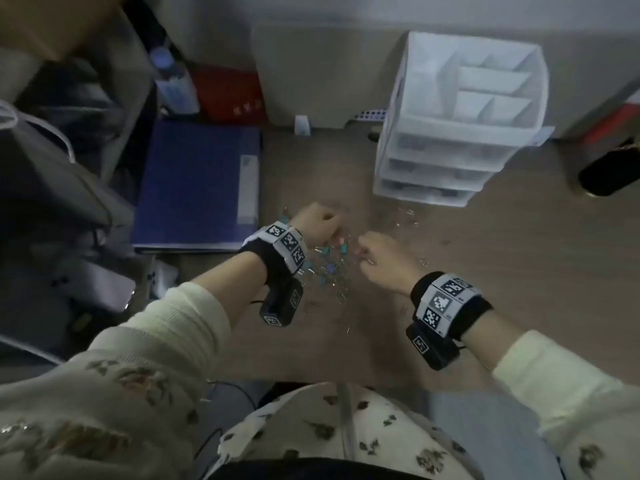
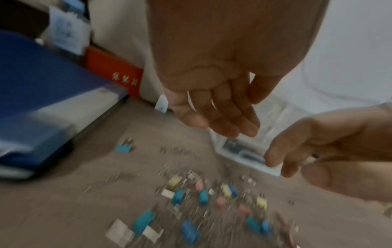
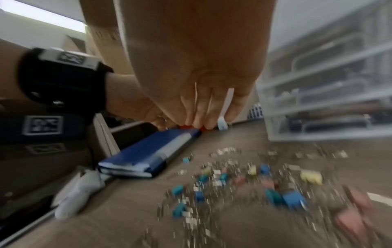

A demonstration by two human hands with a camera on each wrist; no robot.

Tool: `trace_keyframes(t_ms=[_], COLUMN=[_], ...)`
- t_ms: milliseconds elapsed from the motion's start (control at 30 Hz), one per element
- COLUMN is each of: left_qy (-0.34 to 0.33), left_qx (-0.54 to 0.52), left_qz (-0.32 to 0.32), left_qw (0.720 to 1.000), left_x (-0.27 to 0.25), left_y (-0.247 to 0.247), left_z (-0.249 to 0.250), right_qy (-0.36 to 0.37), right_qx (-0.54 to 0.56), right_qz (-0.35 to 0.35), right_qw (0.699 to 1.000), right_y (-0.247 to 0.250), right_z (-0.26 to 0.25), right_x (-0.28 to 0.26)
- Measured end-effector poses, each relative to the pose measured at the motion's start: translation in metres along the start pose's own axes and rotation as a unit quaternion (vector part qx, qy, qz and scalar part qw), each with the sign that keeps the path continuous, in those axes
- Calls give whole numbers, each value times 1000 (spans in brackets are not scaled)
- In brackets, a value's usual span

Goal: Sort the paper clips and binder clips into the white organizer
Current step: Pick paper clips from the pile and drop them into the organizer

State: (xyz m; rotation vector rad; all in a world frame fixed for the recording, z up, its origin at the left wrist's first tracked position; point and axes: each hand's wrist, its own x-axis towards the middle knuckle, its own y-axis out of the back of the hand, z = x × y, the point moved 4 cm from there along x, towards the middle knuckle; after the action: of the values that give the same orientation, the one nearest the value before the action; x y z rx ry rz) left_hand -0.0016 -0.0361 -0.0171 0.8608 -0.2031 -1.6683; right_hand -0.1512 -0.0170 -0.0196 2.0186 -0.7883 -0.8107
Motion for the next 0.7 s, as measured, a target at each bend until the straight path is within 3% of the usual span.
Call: trace_keyframes(t_ms=[133,200,433,700], left_qy=[93,124,174,169], left_qx=[-32,-29,-58,-106], left_qz=[-50,-60,-61,-31], left_qw=[994,990,981,979], left_x=[-5,-11,-19,-11], left_y=[-34,-46,-67,-57], left_z=[-60,-83,-126,-115], right_qy=[-97,-120,-137,-104], right_qx=[-45,-56,-113,-89], right_qz=[-117,-139,-70,4], right_qw=[987,981,982,991], right_y=[-54,-78,-112,-110], right_z=[22,29,25,27], right_x=[-4,-8,-6,13])
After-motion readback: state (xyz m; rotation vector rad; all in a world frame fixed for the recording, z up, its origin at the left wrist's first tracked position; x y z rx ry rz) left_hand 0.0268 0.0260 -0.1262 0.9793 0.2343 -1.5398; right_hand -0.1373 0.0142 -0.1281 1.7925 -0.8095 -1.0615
